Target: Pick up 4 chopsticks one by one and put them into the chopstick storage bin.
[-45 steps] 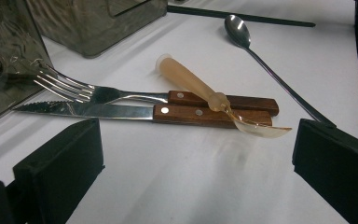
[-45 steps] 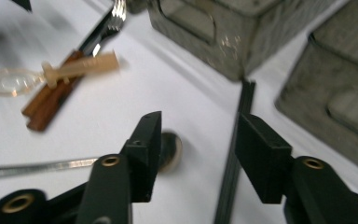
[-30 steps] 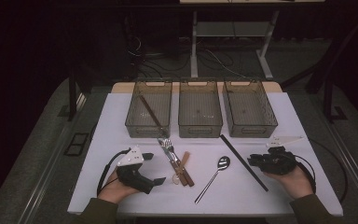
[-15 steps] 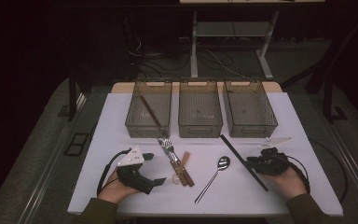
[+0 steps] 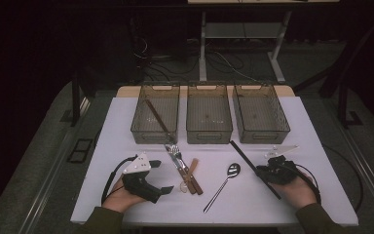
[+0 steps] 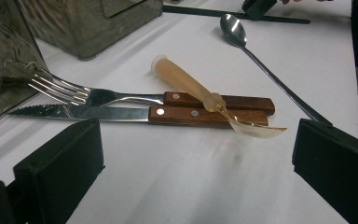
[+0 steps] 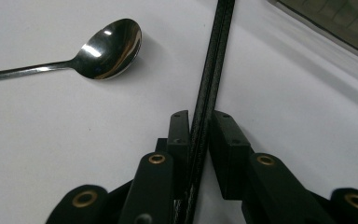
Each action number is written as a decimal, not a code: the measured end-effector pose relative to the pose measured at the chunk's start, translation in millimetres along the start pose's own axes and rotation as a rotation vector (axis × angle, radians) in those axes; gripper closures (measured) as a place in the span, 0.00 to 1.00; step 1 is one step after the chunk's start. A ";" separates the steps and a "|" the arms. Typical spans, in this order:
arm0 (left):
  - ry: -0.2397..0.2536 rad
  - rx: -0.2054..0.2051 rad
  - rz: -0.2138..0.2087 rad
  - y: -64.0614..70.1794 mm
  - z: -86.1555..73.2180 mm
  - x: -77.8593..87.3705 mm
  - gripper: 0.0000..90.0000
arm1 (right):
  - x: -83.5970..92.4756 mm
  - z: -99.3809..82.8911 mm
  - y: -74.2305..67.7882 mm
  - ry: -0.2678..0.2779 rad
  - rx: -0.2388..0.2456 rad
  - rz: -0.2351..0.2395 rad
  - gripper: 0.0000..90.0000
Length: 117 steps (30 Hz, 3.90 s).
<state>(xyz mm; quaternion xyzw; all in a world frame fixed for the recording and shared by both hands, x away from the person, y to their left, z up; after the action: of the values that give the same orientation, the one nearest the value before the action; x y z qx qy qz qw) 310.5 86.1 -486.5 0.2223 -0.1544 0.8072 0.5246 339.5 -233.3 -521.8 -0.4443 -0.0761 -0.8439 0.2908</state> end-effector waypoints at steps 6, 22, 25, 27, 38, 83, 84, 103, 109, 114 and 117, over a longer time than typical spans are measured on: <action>0.003 -0.002 -0.001 -0.1 0.3 0.7 0.01 | 2.1 -2.2 1.6 -0.012 0.014 0.000 0.87; 0.000 -0.005 -0.002 -0.7 -0.1 1.7 0.01 | 16.7 -16.7 15.8 -0.064 0.046 0.036 0.87; 0.003 -0.001 -0.002 -0.7 0.2 1.4 0.01 | 19.0 -13.1 14.8 -0.041 0.030 0.044 0.83; 0.003 0.001 -0.001 -0.8 0.1 0.9 0.01 | 21.1 -8.7 14.8 -0.019 0.025 0.051 0.84; 0.000 0.001 -0.001 -0.6 -0.3 -0.5 0.01 | 14.4 -2.0 19.1 -0.003 0.020 0.030 0.89; -0.008 -0.006 -0.005 -0.1 -0.9 -1.0 0.01 | 4.2 -2.2 24.4 0.017 0.006 -0.015 0.95; -0.008 -0.007 -0.004 -0.2 -0.8 -0.9 0.01 | 4.2 -2.2 24.3 0.017 0.006 -0.014 0.95; -0.003 -0.006 -0.004 -0.4 -0.3 -0.9 0.01 | 18.1 2.6 31.8 0.052 -0.016 0.004 0.95; -0.004 -0.006 -0.005 -0.2 -0.4 -1.0 0.01 | 24.8 5.7 32.3 0.076 -0.020 0.011 0.95; -0.005 -0.006 -0.006 -0.2 -0.5 -1.0 0.01 | 28.4 7.3 29.4 0.085 -0.021 0.030 0.95; -0.005 -0.007 -0.006 -0.1 -0.5 -0.9 0.01 | 30.8 8.8 26.4 0.091 -0.006 0.041 0.95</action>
<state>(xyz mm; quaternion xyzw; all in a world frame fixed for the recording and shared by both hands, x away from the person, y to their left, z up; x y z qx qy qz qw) 310.9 85.7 -487.5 0.2231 -0.1578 0.8045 0.5273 347.0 -264.6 -495.6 -0.4080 -0.0513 -0.8573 0.3097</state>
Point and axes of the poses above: each handheld gripper's, and its own axes: x roughly backward along the jaws, z roughly out of its top, y roughly to its right, the point moved 10 cm from there along -x, roughly forward along the jaws, and after that the axes turned 8 degrees about -x, right-handed, at the moved point
